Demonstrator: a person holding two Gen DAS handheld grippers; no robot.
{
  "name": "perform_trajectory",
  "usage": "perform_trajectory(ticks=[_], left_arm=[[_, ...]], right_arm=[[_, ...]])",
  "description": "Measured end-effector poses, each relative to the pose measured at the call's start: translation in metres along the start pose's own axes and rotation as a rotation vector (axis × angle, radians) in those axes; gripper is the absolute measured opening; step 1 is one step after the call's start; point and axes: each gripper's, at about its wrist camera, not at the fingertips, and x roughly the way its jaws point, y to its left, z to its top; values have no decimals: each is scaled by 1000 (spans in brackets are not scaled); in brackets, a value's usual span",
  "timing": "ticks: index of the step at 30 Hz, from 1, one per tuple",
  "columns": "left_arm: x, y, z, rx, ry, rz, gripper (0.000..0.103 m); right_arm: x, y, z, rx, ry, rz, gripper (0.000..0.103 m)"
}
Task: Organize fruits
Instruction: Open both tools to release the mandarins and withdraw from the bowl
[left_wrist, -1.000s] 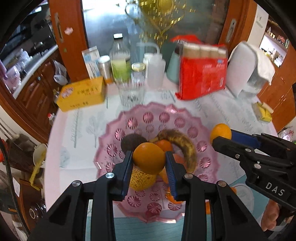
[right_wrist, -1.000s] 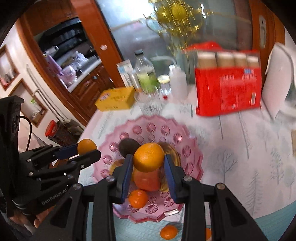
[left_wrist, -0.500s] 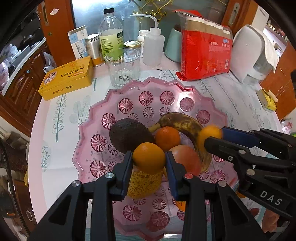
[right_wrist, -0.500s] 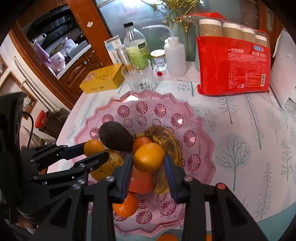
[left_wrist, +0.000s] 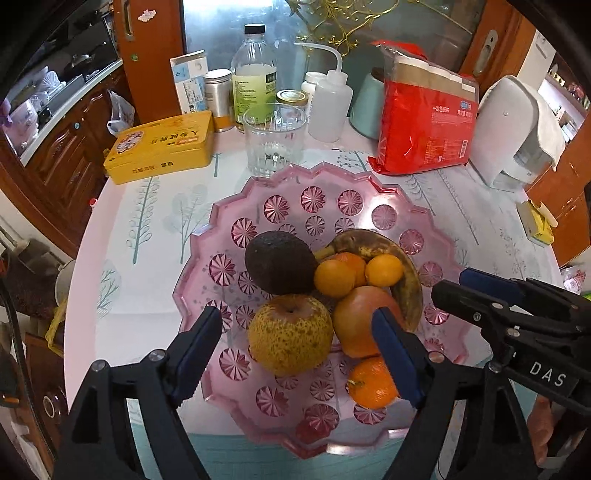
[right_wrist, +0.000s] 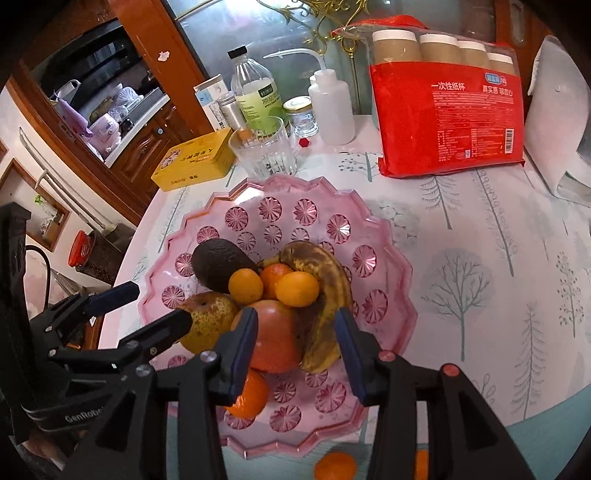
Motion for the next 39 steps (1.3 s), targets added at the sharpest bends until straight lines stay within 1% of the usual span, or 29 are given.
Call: perform_trajectory(ticks=[6, 16, 18, 20, 21, 23, 25, 33, 36, 39], left_arm=[[-22, -8, -7, 3, -15, 17, 83], [-63, -15, -20, 6, -56, 43, 84], [-72, -17, -22, 3, -64, 50, 85], [-81, -19, -25, 0, -74, 60, 90], [-85, -19, -26, -2, -79, 64, 91], [-96, -22, -30, -3, -89, 71, 91], [-107, -25, -33, 0, -97, 76, 91], [-144, -41, -51, -1, -133, 85, 92], [-155, -49, -57, 2, -144, 80, 92], [-168, -60, -63, 5, -170, 87, 92]], right_arm=[[-19, 9, -5, -30, -30, -1, 44], [-54, 13, -13, -41, -64, 1, 44], [-62, 14, -15, -48, -74, 2, 44], [-71, 16, -17, -55, -86, 6, 44], [-76, 16, -18, -56, -91, 10, 45], [-85, 17, -21, -58, -102, 18, 46], [-96, 18, -25, -62, -117, 22, 49], [-134, 21, -41, -95, -160, 31, 51], [-149, 18, -48, -103, -176, 28, 52], [-164, 12, -56, -105, -190, 27, 53]])
